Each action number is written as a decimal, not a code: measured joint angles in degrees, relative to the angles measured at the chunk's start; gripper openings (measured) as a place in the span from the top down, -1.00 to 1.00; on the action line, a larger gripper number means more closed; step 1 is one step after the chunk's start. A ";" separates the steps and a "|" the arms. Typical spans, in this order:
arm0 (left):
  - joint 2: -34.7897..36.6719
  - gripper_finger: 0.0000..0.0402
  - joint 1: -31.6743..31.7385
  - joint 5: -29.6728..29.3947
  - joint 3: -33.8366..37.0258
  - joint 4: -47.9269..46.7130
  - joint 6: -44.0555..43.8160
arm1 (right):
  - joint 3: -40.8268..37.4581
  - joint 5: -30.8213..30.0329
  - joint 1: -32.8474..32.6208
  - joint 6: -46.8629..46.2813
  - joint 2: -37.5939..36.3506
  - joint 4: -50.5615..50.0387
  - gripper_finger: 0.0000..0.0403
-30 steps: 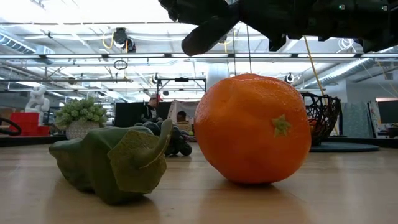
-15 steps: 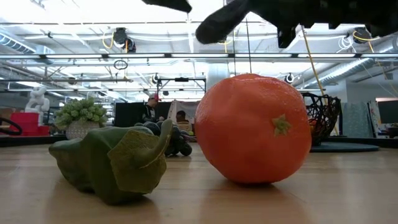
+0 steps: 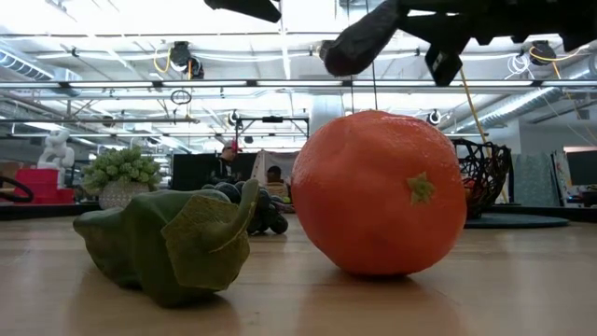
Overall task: Build produce basket
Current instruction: Put the purple eggplant into the black wire basket
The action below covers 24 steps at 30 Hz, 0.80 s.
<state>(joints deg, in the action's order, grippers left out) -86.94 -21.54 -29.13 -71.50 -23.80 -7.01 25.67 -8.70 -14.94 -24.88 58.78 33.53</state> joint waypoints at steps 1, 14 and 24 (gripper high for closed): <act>0.00 -0.37 0.00 0.01 0.00 -0.01 0.00 | 0.00 -0.01 0.00 0.00 -0.18 0.04 0.57; 0.00 -0.38 0.04 -1.35 0.00 -0.11 -0.26 | 0.00 -0.21 0.00 13.68 -0.21 -3.75 0.57; 0.00 -0.38 0.07 -1.37 0.00 -0.06 -0.25 | 0.00 -0.44 0.00 26.30 -0.19 -5.94 0.57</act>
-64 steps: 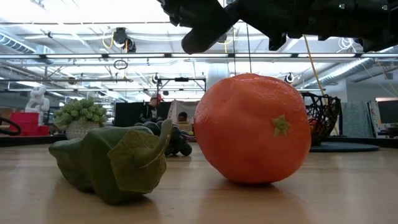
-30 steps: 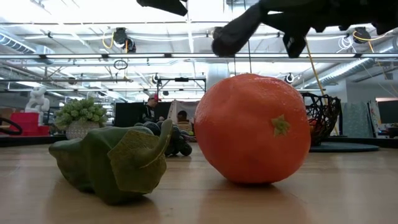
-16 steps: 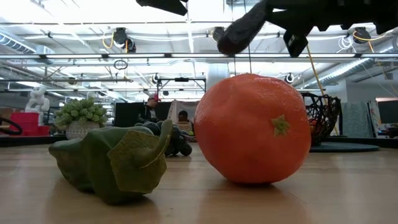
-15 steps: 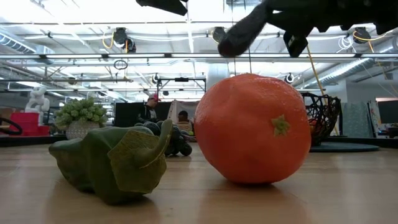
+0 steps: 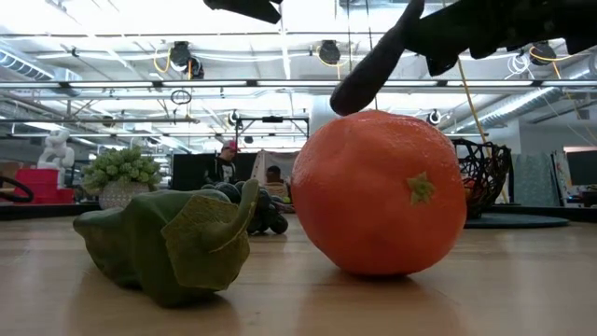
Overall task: Build produce basket
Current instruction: Put the purple eggplant into the black wire basket
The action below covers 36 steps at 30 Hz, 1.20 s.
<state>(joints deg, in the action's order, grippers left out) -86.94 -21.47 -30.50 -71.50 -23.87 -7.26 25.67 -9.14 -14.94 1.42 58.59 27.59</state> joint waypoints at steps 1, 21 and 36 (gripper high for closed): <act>0.00 -0.38 0.00 0.00 0.00 0.00 0.10 | 0.00 0.00 0.00 -0.21 0.00 -0.01 0.57; -0.02 -0.39 0.02 -0.02 -0.02 0.08 0.07 | 7.39 -12.62 9.82 -15.29 -2.27 -8.56 0.57; -0.02 -0.38 0.02 0.00 -0.04 0.10 -0.92 | 27.67 -10.95 26.90 -10.98 -3.10 -50.96 0.57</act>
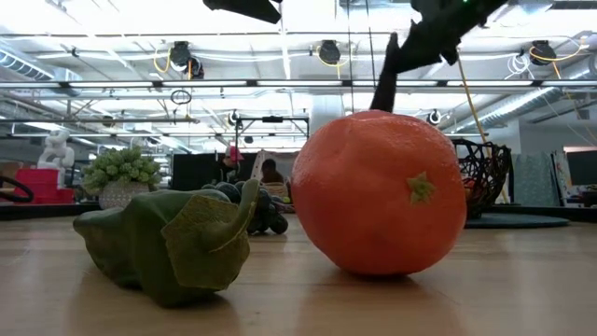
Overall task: Build produce basket
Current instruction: Put the purple eggplant into the black wire basket
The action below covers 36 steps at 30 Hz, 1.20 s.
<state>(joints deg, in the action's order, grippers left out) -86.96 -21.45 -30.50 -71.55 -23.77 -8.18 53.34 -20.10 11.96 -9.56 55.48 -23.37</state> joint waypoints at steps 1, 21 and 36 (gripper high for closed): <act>0.00 -0.38 0.00 0.00 0.00 0.04 -0.13 | 0.08 -0.86 0.82 0.53 -0.32 -0.61 0.57; -0.04 -0.38 0.11 0.00 0.00 0.96 -1.04 | -0.40 -5.66 14.18 5.39 -5.53 -11.94 0.57; -0.04 -0.38 0.11 0.00 0.00 0.94 -1.52 | -6.55 -2.13 19.72 3.83 -5.55 -9.65 0.57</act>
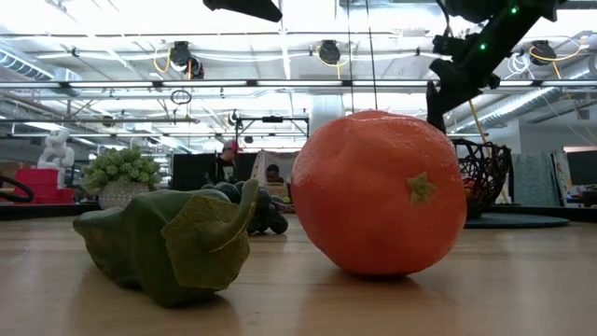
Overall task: Build produce basket
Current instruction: Put the purple eggplant into the black wire basket, then put the green chili pepper into the black wire basket
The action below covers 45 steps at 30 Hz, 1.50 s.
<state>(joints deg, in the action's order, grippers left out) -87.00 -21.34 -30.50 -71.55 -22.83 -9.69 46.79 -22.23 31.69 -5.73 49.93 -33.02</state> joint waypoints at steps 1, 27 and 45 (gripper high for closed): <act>0.00 -0.39 0.00 0.00 0.00 0.00 0.00 | -0.33 -0.05 0.23 -0.66 0.00 -0.11 0.57; 0.00 -0.38 1.11 0.00 0.00 1.01 -19.10 | -13.52 -3.29 6.60 -3.66 -0.42 9.75 0.07; 0.00 -0.38 1.04 0.00 0.00 4.26 -19.02 | -13.76 11.46 -3.54 -7.29 -18.86 8.04 -0.21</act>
<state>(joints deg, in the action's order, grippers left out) -87.00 -20.31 -30.50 -71.55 -18.57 -28.72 33.04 -10.76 28.15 -13.02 31.08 -24.98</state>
